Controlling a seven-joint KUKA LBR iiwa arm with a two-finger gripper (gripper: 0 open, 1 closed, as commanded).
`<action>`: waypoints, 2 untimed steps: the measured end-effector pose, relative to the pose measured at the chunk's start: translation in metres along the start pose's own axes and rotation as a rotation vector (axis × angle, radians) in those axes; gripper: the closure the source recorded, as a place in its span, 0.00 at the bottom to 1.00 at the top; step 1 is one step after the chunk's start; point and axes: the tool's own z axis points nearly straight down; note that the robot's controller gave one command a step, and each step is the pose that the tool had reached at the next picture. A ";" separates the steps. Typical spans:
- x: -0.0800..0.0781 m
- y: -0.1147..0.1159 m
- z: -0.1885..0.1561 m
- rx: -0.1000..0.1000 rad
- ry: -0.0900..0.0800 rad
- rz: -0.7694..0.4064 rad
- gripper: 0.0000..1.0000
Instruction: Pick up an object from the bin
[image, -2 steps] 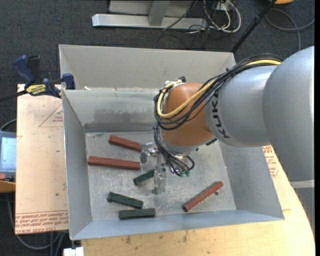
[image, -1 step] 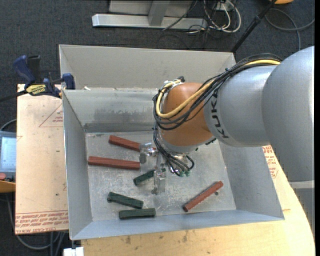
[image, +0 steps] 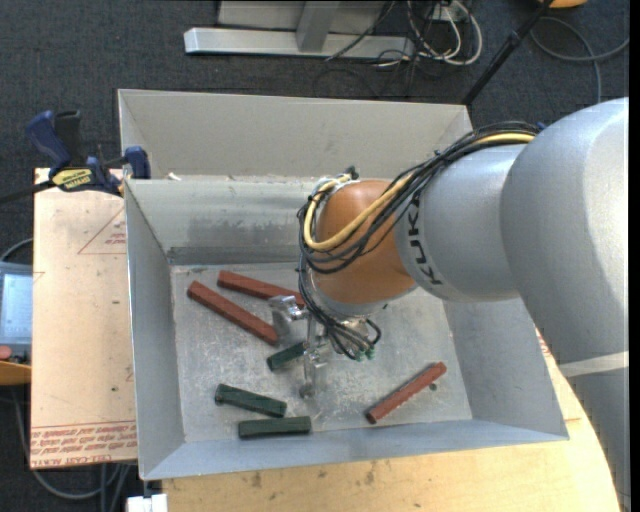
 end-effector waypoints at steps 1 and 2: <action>-0.001 0.000 -0.001 0.000 0.001 0.002 0.00; -0.002 0.000 -0.002 0.000 0.000 0.003 1.00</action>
Offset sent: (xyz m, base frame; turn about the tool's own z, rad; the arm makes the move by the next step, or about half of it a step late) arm 0.0000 0.0000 0.0000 0.0000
